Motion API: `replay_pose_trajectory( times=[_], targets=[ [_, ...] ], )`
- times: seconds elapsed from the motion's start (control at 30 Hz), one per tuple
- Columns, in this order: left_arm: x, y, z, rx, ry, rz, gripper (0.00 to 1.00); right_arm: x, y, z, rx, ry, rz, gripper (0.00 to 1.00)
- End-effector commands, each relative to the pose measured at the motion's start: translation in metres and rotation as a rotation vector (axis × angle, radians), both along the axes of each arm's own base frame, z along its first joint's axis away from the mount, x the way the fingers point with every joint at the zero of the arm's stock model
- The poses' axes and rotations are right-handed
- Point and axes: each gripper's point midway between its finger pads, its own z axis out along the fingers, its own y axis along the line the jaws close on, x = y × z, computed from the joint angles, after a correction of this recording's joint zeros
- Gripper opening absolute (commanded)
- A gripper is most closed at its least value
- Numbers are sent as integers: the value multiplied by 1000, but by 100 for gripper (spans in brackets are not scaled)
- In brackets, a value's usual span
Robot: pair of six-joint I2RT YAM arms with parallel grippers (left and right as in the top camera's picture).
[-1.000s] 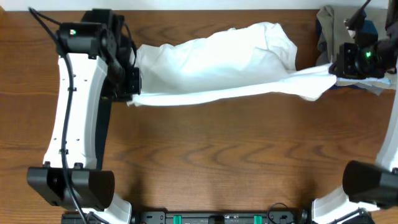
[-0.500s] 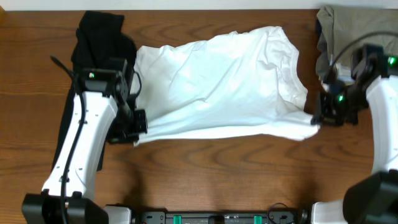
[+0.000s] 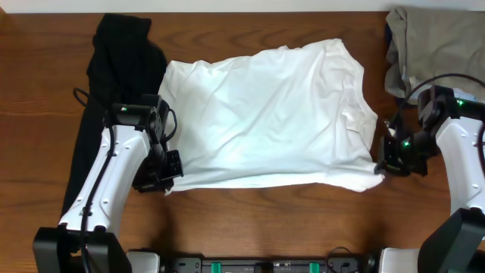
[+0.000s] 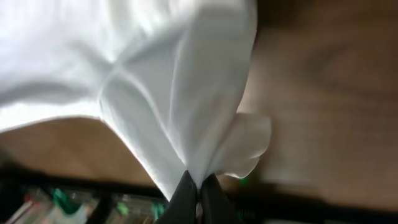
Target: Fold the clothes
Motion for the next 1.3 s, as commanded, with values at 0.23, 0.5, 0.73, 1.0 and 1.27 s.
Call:
replay_pose_trajectory(
  times=[0.23, 0.5, 0.73, 1.0, 1.27],
  targets=[
    [58, -5, -15, -18, -255, 30, 6, 57, 2, 0, -33, -239, 31, 1],
    [97, 4, -11, 35, -421, 28, 6, 98, 9, 8, -61, -409, 67, 1],
    [126, 1, -7, 25, -532, 32, 6, 127, 7, 10, -78, -511, 62, 1],
    [137, 15, -6, 107, -574, 40, 6, 155, 10, -17, -41, -531, 60, 1],
    [143, 24, -9, 160, -587, 45, 6, 168, 16, -43, 8, -520, 61, 1]
  ],
)
